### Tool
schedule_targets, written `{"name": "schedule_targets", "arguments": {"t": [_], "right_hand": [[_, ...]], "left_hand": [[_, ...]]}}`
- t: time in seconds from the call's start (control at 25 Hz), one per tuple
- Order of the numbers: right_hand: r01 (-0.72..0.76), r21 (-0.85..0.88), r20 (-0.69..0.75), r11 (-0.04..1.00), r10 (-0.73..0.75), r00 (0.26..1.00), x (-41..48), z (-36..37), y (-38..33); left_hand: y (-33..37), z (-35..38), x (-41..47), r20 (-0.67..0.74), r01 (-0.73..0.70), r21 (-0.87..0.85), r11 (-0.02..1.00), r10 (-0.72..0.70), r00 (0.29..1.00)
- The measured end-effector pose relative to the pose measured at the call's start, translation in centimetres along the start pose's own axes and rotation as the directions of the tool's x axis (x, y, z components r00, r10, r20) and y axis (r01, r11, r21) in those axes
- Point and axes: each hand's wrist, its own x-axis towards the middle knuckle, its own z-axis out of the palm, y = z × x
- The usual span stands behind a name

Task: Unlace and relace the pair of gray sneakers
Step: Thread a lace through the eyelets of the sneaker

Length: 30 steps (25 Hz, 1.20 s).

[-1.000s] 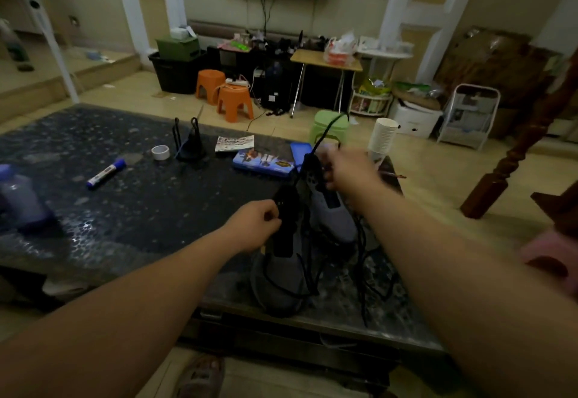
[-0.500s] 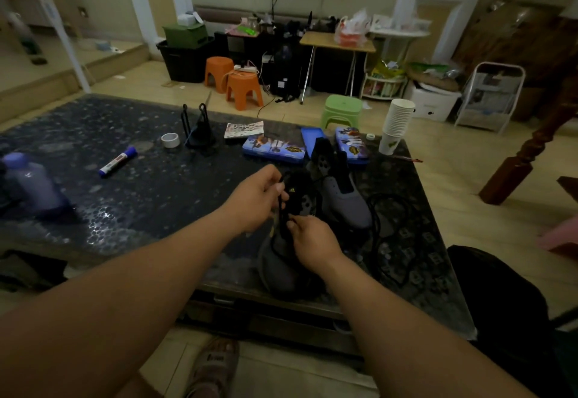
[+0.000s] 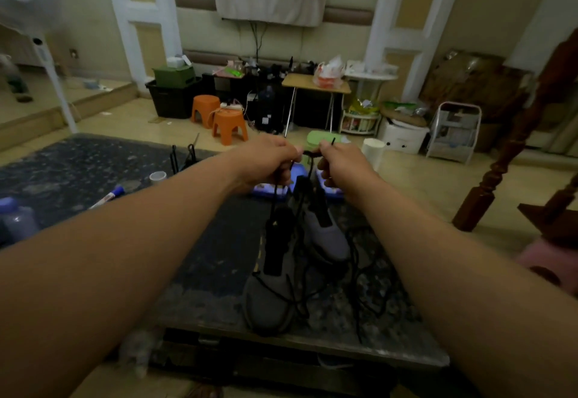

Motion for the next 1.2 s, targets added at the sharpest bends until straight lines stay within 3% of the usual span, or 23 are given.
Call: {"name": "schedule_targets", "arguments": {"t": [0.2, 0.32, 0.4, 0.52, 0.68, 0.8, 0.92, 1.04, 1.12, 1.2], "right_hand": [[0.140, 0.105, 0.116, 0.985, -0.152, 0.982, -1.8, -3.1, -9.1], [0.122, 0.190, 0.080, 0.974, -0.140, 0.987, -2.8, -4.1, -10.0], [0.026, 0.148, 0.056, 0.989, -0.035, 0.998, -3.5, -3.8, -6.5], [-0.175, -0.027, 0.094, 0.984, 0.176, 0.980, -5.4, -1.1, 4.7], [-0.218, -0.316, 0.220, 0.923, 0.295, 0.930, -7.4, 2.8, 15.4], [-0.189, -0.390, 0.157, 0.901, 0.267, 0.951, -8.3, 6.1, 16.9], [-0.140, -0.454, 0.085, 0.880, 0.200, 0.976, -10.0, 7.9, 16.6], [-0.076, -0.588, 0.202, 0.805, 0.238, 0.950, -10.6, 8.3, 16.4], [-0.082, -0.564, 0.254, 0.822, 0.267, 0.930, -10.2, 8.2, 16.0], [-0.202, -0.421, 0.233, 0.884, 0.321, 0.918, -9.8, 7.3, 14.3]], "left_hand": [[7.0, 0.3, -0.1, -0.019, -0.058, 0.098, 0.993, 0.060, 0.998], [8.9, -0.1, -0.9, -0.065, -0.074, 0.119, 0.990, 0.082, 0.995], [8.3, -0.2, -1.8, -0.115, -0.072, 0.124, 0.990, 0.086, 0.990], [3.8, -0.4, -2.4, -0.187, -0.023, 0.088, 0.996, 0.039, 0.982], [-3.2, -0.3, -2.3, -0.240, 0.120, 0.189, 0.975, -0.072, 0.968], [-6.5, 0.1, -2.4, -0.213, 0.140, 0.143, 0.980, -0.108, 0.971], [-7.9, -1.2, -1.3, -0.334, 0.128, 0.207, 0.970, -0.053, 0.941], [-7.6, -3.2, -0.6, -0.436, 0.154, 0.189, 0.970, -0.058, 0.898], [-7.1, -3.4, -0.9, -0.392, 0.126, 0.187, 0.974, -0.043, 0.919], [-6.6, -2.8, -2.0, -0.347, 0.097, 0.186, 0.978, -0.027, 0.938]]}}
